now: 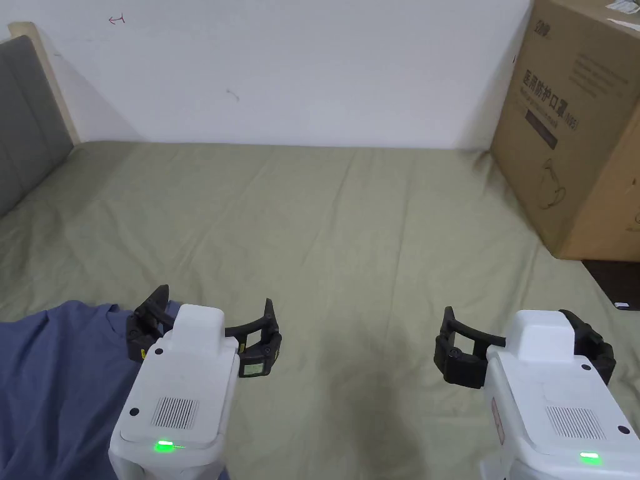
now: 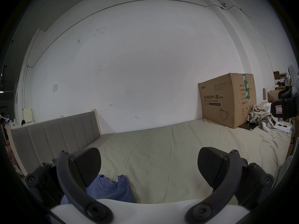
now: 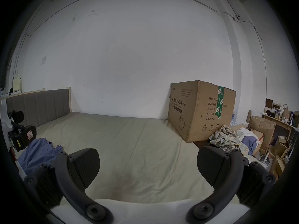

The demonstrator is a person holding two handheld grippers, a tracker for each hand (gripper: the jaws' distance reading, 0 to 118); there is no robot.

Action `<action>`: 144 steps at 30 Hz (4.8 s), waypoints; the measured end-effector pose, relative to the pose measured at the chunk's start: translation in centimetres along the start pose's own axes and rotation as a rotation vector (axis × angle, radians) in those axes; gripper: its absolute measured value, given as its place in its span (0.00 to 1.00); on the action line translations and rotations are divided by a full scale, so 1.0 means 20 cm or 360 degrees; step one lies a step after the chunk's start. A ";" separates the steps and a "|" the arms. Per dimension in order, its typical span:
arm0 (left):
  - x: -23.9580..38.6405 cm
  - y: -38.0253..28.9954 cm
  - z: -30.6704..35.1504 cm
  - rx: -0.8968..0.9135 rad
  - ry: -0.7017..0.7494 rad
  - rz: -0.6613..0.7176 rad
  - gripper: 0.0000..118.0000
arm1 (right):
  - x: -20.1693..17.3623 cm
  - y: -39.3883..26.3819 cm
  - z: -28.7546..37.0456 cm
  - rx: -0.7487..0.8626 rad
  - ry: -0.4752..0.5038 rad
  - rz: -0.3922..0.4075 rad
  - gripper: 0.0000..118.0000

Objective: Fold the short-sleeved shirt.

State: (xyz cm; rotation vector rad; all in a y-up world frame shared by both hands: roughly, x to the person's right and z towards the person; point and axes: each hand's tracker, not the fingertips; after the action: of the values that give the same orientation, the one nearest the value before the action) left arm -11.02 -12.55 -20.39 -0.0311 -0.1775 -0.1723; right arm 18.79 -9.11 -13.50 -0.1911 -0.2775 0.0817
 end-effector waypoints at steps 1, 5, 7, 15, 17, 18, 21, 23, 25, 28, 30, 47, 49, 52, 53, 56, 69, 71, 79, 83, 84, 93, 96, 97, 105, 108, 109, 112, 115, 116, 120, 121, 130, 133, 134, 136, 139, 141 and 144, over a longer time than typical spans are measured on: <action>0.00 0.00 0.00 -0.0001 0.0005 0.0001 1.00 | 0.00 0.00 0.00 -0.0001 -0.0003 0.0001 0.98; 0.00 0.01 -0.01 -0.0010 0.0015 0.0022 0.97 | 0.00 0.01 0.00 -0.0015 -0.0014 -0.0005 0.92; 0.00 0.01 -0.01 -0.0022 0.0007 0.0037 0.95 | 0.00 0.02 0.01 -0.0011 -0.0017 -0.0010 0.89; -0.01 0.04 -0.01 -0.0097 -0.0109 0.0153 0.00 | 0.00 0.03 0.01 -0.0021 -0.0019 -0.0020 0.00; -0.02 0.05 -0.01 -0.0108 -0.0106 0.0160 0.00 | -0.01 0.03 0.01 -0.0009 -0.0017 0.0004 0.00; -0.02 0.05 -0.01 -0.0116 -0.0098 0.0157 0.00 | -0.01 0.03 0.01 -0.0006 -0.0016 0.0012 0.00; -0.07 0.05 0.00 -0.0112 -0.0077 0.0149 0.00 | -0.04 0.05 -0.01 -0.0003 0.0026 -0.0002 0.00; -0.12 0.04 0.02 -0.0116 -0.0040 0.0132 0.00 | -0.09 0.05 -0.03 0.0002 0.0066 -0.0009 0.00; -0.19 0.04 0.04 -0.0117 0.0010 0.0111 0.00 | -0.15 0.07 -0.05 0.0007 0.0110 -0.0008 0.00; -0.35 0.02 0.09 -0.0136 0.0129 0.0088 0.00 | -0.29 0.09 -0.08 0.0019 0.0220 -0.0009 0.00; -0.48 0.01 0.13 -0.0155 0.0234 0.0116 0.00 | -0.41 0.10 -0.09 0.0037 0.0323 -0.0003 0.00; -1.17 -0.11 0.65 -0.0287 0.0812 0.0006 0.00 | -1.20 0.12 -0.02 0.0037 0.0924 0.0036 0.00; -1.19 -0.13 0.66 -0.0304 0.0821 0.0007 0.00 | -1.22 0.12 -0.01 0.0038 0.0937 0.0035 0.00; -1.20 -0.15 0.67 -0.0333 0.0813 0.0040 0.00 | -1.22 0.12 -0.01 0.0033 0.0940 0.0028 0.00; -1.21 -0.16 0.66 -0.0345 0.0803 0.0058 0.00 | -1.21 0.12 -0.01 0.0027 0.0936 0.0020 0.00; -1.22 -0.20 0.60 -0.0422 0.0756 0.0128 0.00 | -1.18 0.11 -0.02 0.0017 0.0918 0.0018 0.00; -1.29 -0.46 -0.01 -0.1096 0.0522 0.0704 0.44 | -0.96 0.05 -0.19 -0.0095 0.0711 0.0029 0.00; -1.27 -0.54 -0.11 -0.1291 0.0494 0.0746 0.88 | -0.93 0.04 -0.22 -0.0117 0.0680 0.0029 0.00; -1.06 -0.79 -0.27 -0.1529 0.0384 0.0610 0.92 | -0.82 -0.04 -0.29 -0.0206 0.0578 0.0042 0.00; -0.99 -0.86 -0.29 -0.1622 0.0354 0.0581 0.52 | -0.78 -0.06 -0.31 -0.0241 0.0548 0.0052 0.00; -0.97 -0.84 -0.27 -0.1580 0.0374 0.0556 0.41 | -0.77 -0.06 -0.31 -0.0247 0.0545 0.0055 0.00; -1.09 -0.68 -0.21 -0.1417 0.0290 0.0732 0.00 | -0.70 -0.04 -0.28 -0.0220 0.0530 0.0038 0.00; -1.09 -0.50 -0.18 -0.1327 0.0204 0.0731 0.00 | -0.66 -0.02 -0.26 -0.0196 0.0529 0.0021 0.00; -1.08 -0.44 -0.17 -0.1291 0.0164 0.0721 0.00 | -0.65 -0.01 -0.26 -0.0187 0.0526 0.0017 0.00; -0.84 0.10 -0.27 -0.0940 -0.0102 0.0572 0.00 | -0.43 0.05 -0.19 -0.0110 0.0441 -0.0017 0.00; -0.70 0.31 -0.34 -0.0852 -0.0185 0.0483 0.00 | -0.32 0.07 -0.16 -0.0067 0.0372 -0.0030 0.00; -0.66 0.36 -0.36 -0.0823 -0.0217 0.0466 0.00 | -0.29 0.07 -0.15 -0.0056 0.0348 -0.0029 0.00; -0.52 0.54 -0.42 -0.0734 -0.0346 0.0442 0.00 | -0.17 0.08 -0.12 -0.0033 0.0287 -0.0055 0.00; -0.35 0.67 -0.46 -0.0669 -0.0483 0.0395 0.00 | -0.06 0.08 -0.09 -0.0013 0.0218 -0.0071 0.00; -0.28 0.71 -0.48 -0.0648 -0.0529 0.0389 0.00 | -0.01 0.08 -0.08 -0.0008 0.0193 -0.0071 0.00; -0.02 0.80 -0.55 -0.0610 -0.0669 0.0333 0.00 | 0.12 0.08 -0.05 0.0003 0.0108 -0.0077 0.00; 0.05 0.81 -0.56 -0.0614 -0.0708 0.0328 0.00 | 0.15 0.08 -0.04 0.0004 0.0087 -0.0076 0.00; 0.55 0.49 -0.63 -0.0839 -0.1053 0.0285 0.00 | 0.34 0.03 -0.01 -0.0032 -0.0048 -0.0091 0.00; 0.66 0.25 -0.64 -0.1034 -0.1094 0.0222 0.00 | 0.36 0.00 -0.02 -0.0056 -0.0063 -0.0094 0.00; 0.70 0.16 -0.65 -0.1097 -0.1084 0.0179 0.00 | 0.36 -0.01 -0.03 -0.0066 -0.0062 -0.0091 0.00; 0.74 0.00 -0.65 -0.1217 -0.1078 0.0122 0.00 | 0.36 -0.03 -0.04 -0.0085 -0.0056 -0.0089 0.00; 0.79 -0.23 -0.65 -0.1391 -0.0998 -0.0065 0.00 | 0.35 -0.06 -0.06 -0.0114 -0.0043 -0.0086 0.00; 0.82 -0.35 -0.66 -0.1493 -0.0952 -0.0117 0.00 | 0.34 -0.08 -0.07 -0.0129 -0.0035 -0.0087 0.00; 0.83 -0.45 -0.67 -0.1542 -0.0919 -0.0128 0.00 | 0.32 -0.09 -0.08 -0.0153 -0.0017 -0.0091 0.00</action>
State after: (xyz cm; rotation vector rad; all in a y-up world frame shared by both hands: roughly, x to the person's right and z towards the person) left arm 5.87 -24.91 -30.45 -1.0468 -0.6584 -0.3142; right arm 25.55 -10.50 -12.98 -0.2784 -0.2979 0.0128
